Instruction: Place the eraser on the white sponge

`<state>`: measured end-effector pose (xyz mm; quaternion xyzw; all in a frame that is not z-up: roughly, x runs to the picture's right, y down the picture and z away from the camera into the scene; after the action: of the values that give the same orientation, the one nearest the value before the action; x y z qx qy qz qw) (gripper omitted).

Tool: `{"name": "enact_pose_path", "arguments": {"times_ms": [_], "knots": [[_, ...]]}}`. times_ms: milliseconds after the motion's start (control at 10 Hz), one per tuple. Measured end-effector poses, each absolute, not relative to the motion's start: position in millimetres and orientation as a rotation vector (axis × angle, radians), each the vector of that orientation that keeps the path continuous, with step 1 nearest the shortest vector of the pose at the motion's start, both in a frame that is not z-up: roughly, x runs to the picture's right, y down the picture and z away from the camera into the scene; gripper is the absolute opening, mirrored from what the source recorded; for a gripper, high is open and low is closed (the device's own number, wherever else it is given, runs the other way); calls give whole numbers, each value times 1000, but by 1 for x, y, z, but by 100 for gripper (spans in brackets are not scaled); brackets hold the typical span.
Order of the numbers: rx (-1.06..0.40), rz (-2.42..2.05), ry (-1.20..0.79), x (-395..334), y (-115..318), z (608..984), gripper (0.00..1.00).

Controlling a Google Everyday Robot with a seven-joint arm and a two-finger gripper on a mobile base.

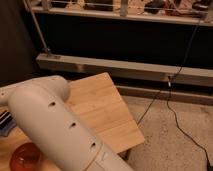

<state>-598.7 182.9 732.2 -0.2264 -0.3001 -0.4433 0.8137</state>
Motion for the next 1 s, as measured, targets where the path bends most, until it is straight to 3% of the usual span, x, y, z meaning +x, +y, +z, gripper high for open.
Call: {"name": "enact_pose_path", "arguments": {"times_ms": [400, 1000], "knots": [[-510, -933, -632, -603, 179, 749, 3], [-540, -938, -632, -600, 185, 763, 60]]}}
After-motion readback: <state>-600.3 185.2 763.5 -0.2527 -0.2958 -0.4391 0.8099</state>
